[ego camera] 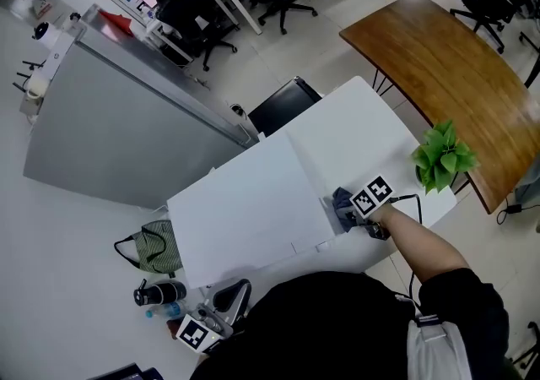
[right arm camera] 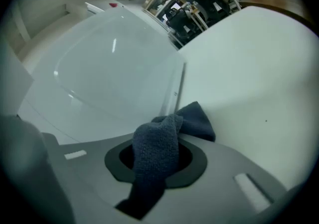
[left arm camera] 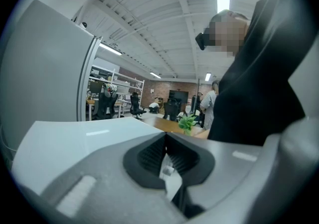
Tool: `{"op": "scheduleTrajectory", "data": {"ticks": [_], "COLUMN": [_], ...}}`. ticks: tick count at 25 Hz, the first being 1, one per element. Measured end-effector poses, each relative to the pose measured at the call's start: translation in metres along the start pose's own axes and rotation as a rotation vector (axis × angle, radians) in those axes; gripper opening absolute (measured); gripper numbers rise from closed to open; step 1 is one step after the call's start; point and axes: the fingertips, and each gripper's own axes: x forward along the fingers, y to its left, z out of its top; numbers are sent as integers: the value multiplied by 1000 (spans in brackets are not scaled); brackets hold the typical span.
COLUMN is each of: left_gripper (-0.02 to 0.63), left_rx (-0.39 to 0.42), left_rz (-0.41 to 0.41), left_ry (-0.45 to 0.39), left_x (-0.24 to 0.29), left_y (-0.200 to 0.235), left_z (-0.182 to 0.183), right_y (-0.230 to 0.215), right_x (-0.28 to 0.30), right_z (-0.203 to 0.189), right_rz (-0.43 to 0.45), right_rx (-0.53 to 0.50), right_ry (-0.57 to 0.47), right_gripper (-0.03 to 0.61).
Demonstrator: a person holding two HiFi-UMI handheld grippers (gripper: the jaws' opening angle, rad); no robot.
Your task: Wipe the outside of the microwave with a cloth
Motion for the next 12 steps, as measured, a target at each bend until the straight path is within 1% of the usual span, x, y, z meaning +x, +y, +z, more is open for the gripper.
{"op": "scheduleTrajectory", "data": {"ticks": [4, 6, 8, 10, 12], "left_gripper": [3, 3, 3, 3, 3], "left_rx": [-9, -12, -10, -10, -12], "left_rz": [3, 2, -5, -7, -6], "left_ry": [-6, -7, -9, -8, -8], "left_x": [0, -1, 0, 0, -1], "left_y": [1, 1, 0, 0, -1], "left_z": [0, 0, 1, 1, 0], "right_y": [77, 108, 134, 146, 151], "right_x": [-56, -82, -98, -103, -106], "right_z": [25, 35, 43, 46, 44], "right_rz": [172, 233, 267, 259, 261], "right_rx": [-59, -93, -132, -168, -174], "right_ry": [-109, -151, -171, -166, -162], "right_gripper": [75, 75, 75, 75, 75]}}
